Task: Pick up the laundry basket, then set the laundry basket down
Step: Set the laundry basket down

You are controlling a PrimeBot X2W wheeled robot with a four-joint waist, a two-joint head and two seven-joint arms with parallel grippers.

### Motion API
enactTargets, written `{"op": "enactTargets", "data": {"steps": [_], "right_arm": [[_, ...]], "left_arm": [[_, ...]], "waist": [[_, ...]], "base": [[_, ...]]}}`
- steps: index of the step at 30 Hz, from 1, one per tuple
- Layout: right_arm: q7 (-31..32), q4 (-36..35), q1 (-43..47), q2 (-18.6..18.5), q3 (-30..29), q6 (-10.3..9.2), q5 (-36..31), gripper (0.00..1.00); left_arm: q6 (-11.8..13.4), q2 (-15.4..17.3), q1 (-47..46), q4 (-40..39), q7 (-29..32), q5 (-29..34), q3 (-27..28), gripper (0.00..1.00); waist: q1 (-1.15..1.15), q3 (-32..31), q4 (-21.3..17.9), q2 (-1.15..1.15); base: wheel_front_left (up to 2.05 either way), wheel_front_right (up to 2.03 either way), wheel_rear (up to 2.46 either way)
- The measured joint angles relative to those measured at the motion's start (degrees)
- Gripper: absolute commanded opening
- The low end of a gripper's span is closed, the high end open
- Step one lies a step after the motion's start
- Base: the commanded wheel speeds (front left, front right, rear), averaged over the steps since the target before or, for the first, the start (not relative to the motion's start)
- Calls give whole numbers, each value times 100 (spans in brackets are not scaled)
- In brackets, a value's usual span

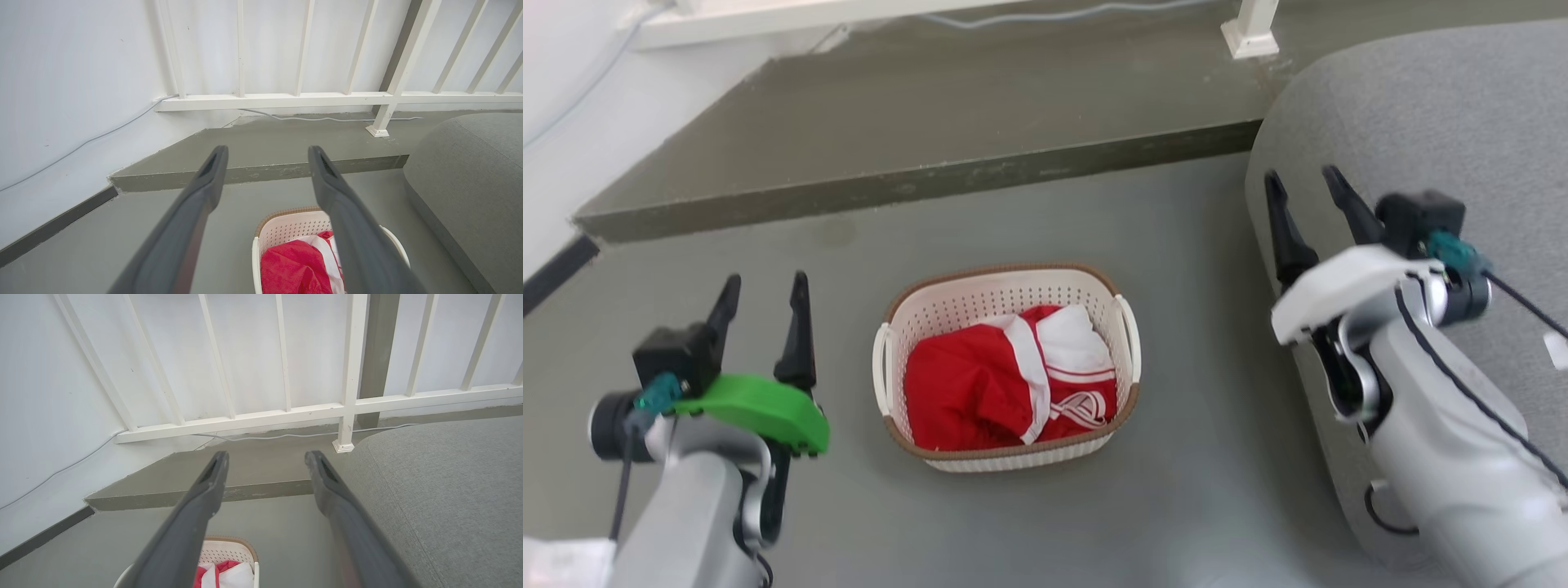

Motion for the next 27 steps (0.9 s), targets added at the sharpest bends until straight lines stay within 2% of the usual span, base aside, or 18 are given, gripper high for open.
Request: {"op": "enactTargets", "data": {"steps": [6, 13, 27], "right_arm": [[-7, -261, 628, -14, -279, -1, -269, 100], [-7, -468, 1300, 102, -315, -1, -480, 100], [-7, -1196, 2101, 248, -657, -1, -1106, 100]], "left_arm": [[54, -45, 469, -415, 0, 180, 21, 100], [130, -90, 993, -802, 0, 313, 22, 100], [242, -209, 1884, -1418, 0, 559, 74, 100]], "waist": [[0, -190, -20, 0], [0, -406, 6, 0], [0, -578, 51, 0]], "base": [[0, 0, 0], [0, 0, 0], [0, 0, 0]]}}
